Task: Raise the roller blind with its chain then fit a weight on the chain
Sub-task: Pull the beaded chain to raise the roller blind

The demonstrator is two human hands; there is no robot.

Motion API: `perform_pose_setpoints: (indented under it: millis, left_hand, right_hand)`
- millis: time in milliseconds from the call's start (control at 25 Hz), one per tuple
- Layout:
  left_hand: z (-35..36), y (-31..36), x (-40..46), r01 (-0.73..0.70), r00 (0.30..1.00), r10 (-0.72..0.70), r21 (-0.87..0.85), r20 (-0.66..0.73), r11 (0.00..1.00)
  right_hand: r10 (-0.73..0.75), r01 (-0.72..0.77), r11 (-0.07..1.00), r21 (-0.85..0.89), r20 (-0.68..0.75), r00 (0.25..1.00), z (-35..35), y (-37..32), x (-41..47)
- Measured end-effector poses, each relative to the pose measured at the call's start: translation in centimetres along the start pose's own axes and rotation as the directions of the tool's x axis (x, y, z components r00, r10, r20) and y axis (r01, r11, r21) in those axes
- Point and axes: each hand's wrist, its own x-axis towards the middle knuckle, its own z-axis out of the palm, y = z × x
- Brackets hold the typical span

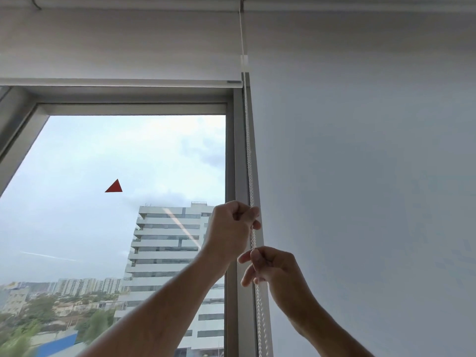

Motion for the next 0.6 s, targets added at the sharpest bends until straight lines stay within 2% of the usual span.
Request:
perform_pose_setpoints:
  millis: [80,200,400,600]
  left_hand:
    - [0.1,-0.3,-0.3,-0.038,0.999,0.038,0.012,0.003,0.999]
    - [0.2,-1.2,-1.2,-0.094,0.996,0.094,0.055,0.001,0.994]
    - [0.3,-3.1,-2.5,-0.145,0.989,0.148,0.128,-0.013,0.981]
    - [0.4,-3.7,-3.4,-0.136,0.991,0.136,0.053,0.001,0.989]
  right_hand:
    - [0.011,-0.013,0.997,0.080,0.016,1.000,-0.7,0.2,0.4]
    - [0.051,-0.030,0.987,0.156,-0.134,0.990,-1.4,-0.1,1.7]
    - [0.005,0.009,0.998,0.063,-0.212,0.977,-1.4,-2.5,4.7]
    - [0.024,-0.019,0.999,0.031,-0.163,0.986,-1.0,-4.0,6.9]
